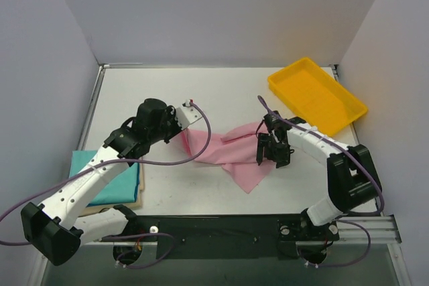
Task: Fold and stack the t-shirts
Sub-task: Flatten out the tshirt
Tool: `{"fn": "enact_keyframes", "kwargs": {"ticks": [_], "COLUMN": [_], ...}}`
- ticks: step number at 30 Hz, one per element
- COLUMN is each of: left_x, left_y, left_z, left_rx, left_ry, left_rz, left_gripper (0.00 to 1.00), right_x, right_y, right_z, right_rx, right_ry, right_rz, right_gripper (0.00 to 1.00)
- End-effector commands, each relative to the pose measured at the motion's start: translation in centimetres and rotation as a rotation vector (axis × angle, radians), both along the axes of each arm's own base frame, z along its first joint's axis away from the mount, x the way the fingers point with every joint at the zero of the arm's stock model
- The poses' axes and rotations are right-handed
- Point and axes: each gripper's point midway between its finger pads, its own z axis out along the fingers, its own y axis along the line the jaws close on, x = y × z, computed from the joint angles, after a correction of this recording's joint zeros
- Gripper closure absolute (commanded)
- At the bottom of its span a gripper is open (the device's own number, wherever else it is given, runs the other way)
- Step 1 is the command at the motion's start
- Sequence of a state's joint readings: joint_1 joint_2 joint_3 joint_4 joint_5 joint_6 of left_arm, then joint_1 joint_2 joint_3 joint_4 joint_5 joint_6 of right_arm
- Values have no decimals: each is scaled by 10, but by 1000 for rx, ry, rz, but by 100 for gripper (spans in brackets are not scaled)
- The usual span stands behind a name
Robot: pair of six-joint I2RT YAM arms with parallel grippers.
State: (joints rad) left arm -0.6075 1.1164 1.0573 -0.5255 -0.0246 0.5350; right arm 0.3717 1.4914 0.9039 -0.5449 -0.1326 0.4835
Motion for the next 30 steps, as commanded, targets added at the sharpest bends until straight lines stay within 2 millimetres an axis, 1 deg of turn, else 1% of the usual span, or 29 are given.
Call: {"fn": "enact_keyframes", "kwargs": {"ticks": [1,2,4,5,6,7,8,9,10,11,12,13,14,15,16,17,18,19,20,21,22,23,24,25,26,27,28,29,30], "left_x": [1,2,2,3,4,4,5,6,8,10,15,21,26,32,36,40,44,47,48,52,54,55,54,54,52,47,48,43,42], "left_y": [-3,-3,-2,-1,1,0,2,2,6,7,14,19,22,29,31,36,38,41,45,48,52,55,59,62,64,70,71,74,76], "left_z": [23,25,26,29,30,33,34,37,38,44,48,57,72,79,100,109,135,146,173,186,212,223,247,256,274,294,297,311,314], "left_rx": [-51,-51,-51,-56,-58,-64,-66,-70,-60,-64,-48,-43,-39,-18,-16,3,1,8,-2,-2,-14,-16,-27,-19,-36,-57,-52,-70,-66], "left_ry": [-76,-82,-92,-100,-104,-111,-114,-124,-133,-154,-180,-217,-269,-301,-354,-381,-442,-467,-522,-544,-591,-612,-655,-674,-702,-734,-735,-760,-762], "left_rz": [-5,-2,6,10,21,25,35,43,58,72,106,141,154,192,200,224,229,251,263,290,309,328,341,355,365,382,391,398,407], "left_gripper": [100,100,100,100,100,100,100,100,100,100,100,100,100,100,100,100,100,100,100,100,100,100,100,100,100,100,100,100,100], "right_x": [16,13,12,13,11,9,4,4,1,2,5,12,16,29,29,46,42,58,49,57,50,52,47,44,41,37,31,27,22], "right_y": [-4,-1,4,8,7,11,10,8,6,5,4,5,3,3,6,1,1,-6,-10,-17,-21,-29,-34,-37,-40,-41,-40,-39,-39], "right_z": [-28,-37,-46,-48,-51,-52,-53,-52,-50,-45,-32,-20,0,22,50,81,111,156,180,227,249,291,308,345,361,384,409,421,438], "right_rx": [-149,-157,-153,-136,-139,-108,-107,-102,-95,-76,-55,-22,3,44,93,118,158,175,190,198,208,199,203,201,210,212,222,227,229], "right_ry": [-37,-11,7,5,12,19,23,21,15,6,-28,-53,-96,-141,-181,-261,-307,-424,-459,-583,-627,-739,-777,-875,-909,-970,-1036,-1069,-1118], "right_rz": [-59,-44,-33,-31,-34,-33,-34,-39,-38,-45,-41,-40,-41,-37,-20,-3,15,33,50,77,90,99,103,120,123,133,154,163,172], "right_gripper": [39,40,50,63,68,76,81,97,100,100,100,100,100,100,100,100,100,100,100,100,100,100,100,100,100,100,100,100,100]}}
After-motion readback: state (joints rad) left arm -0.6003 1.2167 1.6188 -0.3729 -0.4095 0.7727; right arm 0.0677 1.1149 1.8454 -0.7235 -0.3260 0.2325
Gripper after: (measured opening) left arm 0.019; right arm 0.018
